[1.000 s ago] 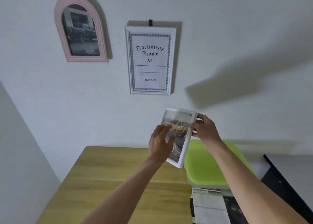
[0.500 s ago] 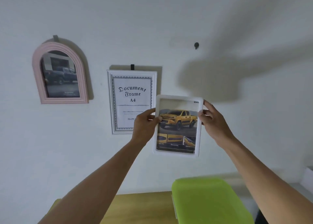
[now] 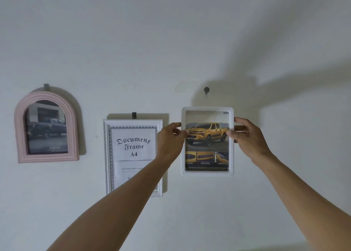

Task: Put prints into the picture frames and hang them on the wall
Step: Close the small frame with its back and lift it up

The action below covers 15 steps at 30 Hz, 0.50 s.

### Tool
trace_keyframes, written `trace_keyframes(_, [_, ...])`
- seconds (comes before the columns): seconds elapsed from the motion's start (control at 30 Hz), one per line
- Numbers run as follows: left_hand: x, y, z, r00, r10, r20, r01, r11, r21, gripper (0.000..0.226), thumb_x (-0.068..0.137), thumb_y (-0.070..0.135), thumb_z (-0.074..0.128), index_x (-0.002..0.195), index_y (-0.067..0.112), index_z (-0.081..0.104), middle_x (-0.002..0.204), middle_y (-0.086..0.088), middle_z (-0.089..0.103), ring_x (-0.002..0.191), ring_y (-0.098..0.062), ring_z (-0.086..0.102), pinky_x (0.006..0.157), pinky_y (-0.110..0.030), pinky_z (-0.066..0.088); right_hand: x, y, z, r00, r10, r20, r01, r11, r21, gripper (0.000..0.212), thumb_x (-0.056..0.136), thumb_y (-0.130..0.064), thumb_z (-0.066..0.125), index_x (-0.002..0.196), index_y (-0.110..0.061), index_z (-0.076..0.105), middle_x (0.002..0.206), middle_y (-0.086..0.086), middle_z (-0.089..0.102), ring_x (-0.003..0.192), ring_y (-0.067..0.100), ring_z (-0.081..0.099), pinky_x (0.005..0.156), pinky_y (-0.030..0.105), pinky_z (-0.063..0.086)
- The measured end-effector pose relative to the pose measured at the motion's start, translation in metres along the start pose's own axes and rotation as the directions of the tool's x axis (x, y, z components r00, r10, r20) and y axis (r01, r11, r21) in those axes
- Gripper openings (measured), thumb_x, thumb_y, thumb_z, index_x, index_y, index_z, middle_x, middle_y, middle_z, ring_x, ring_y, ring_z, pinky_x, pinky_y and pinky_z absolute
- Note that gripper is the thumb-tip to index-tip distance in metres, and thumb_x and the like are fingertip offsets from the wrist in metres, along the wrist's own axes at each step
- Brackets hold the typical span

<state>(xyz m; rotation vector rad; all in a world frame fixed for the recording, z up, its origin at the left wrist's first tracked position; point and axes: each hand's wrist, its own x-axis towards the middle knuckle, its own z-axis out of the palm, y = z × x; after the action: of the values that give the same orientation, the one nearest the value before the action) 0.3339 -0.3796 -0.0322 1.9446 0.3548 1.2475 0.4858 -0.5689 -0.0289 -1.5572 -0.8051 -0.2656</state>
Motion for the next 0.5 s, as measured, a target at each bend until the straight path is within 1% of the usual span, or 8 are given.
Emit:
trace_keyframes(0.13, [0.025, 0.017, 0.015, 0.998, 0.041, -0.037, -0.039, 0.998, 0.043, 0.045, 0.091, 0.025, 0.066, 0.134, 0.021, 0.055, 0.083, 0.004, 0.068, 0.072, -0.001, 0.059, 0.061, -0.011, 0.04, 0.038, -0.002, -0.007, 0.998, -0.06, 0.0, 0.06, 0.998, -0.025, 0.036, 0.085, -0.018, 0.075, 0.118, -0.028, 0.064, 0.097, -0.008, 0.07, 0.093, 0.016, 0.069, 0.092, 0.044, 0.055])
trace_keyframes(0.27, [0.047, 0.025, 0.027, 0.995, 0.073, -0.069, -0.063, 0.988, 0.141, 0.046, 0.088, 0.025, 0.067, 0.133, 0.024, 0.057, 0.084, 0.004, 0.068, 0.076, -0.009, 0.061, 0.066, -0.024, 0.048, 0.065, 0.0, -0.011, 0.995, -0.099, 0.016, 0.1, 0.992, -0.074, 0.034, 0.086, -0.021, 0.074, 0.118, -0.031, 0.064, 0.096, -0.011, 0.067, 0.093, 0.016, 0.066, 0.09, 0.044, 0.056])
trace_keyframes(0.33, [0.055, 0.025, 0.034, 0.994, 0.074, -0.077, -0.06, 0.983, 0.175, 0.046, 0.088, 0.025, 0.068, 0.133, 0.024, 0.058, 0.084, 0.004, 0.068, 0.076, -0.01, 0.061, 0.069, -0.026, 0.052, 0.076, 0.006, -0.011, 0.993, -0.113, 0.029, 0.115, 0.99, -0.08, 0.032, 0.086, -0.021, 0.074, 0.115, -0.032, 0.064, 0.095, -0.012, 0.066, 0.092, 0.016, 0.066, 0.09, 0.045, 0.056])
trace_keyframes(0.4, [0.063, 0.024, 0.041, 0.993, 0.074, -0.087, -0.056, 0.978, 0.2, 0.047, 0.088, 0.024, 0.068, 0.134, 0.024, 0.057, 0.081, 0.004, 0.068, 0.071, -0.006, 0.059, 0.063, -0.022, 0.049, 0.086, 0.011, -0.01, 0.993, -0.111, 0.039, 0.114, 0.991, -0.075, 0.032, 0.086, -0.021, 0.074, 0.113, -0.035, 0.063, 0.093, -0.013, 0.065, 0.092, 0.016, 0.065, 0.091, 0.045, 0.056])
trace_keyframes(0.47, [0.069, 0.022, 0.047, 0.993, 0.073, -0.094, -0.05, 0.972, 0.228, 0.047, 0.089, 0.024, 0.067, 0.134, 0.023, 0.057, 0.08, 0.003, 0.069, 0.068, -0.006, 0.059, 0.056, -0.015, 0.042, 0.092, 0.015, -0.009, 0.992, -0.115, 0.049, 0.119, 0.989, -0.084, 0.033, 0.088, -0.02, 0.072, 0.118, -0.029, 0.063, 0.092, -0.015, 0.063, 0.092, 0.019, 0.064, 0.091, 0.044, 0.055])
trace_keyframes(0.5, [0.071, 0.021, 0.05, 0.993, 0.068, -0.098, -0.043, 0.969, 0.243, 0.047, 0.089, 0.024, 0.066, 0.135, 0.023, 0.056, 0.08, 0.004, 0.069, 0.069, -0.007, 0.059, 0.056, -0.014, 0.04, 0.096, 0.016, -0.008, 0.992, -0.122, 0.046, 0.125, 0.988, -0.087, 0.034, 0.088, -0.019, 0.071, 0.121, -0.026, 0.063, 0.091, -0.016, 0.062, 0.092, 0.02, 0.064, 0.091, 0.043, 0.055])
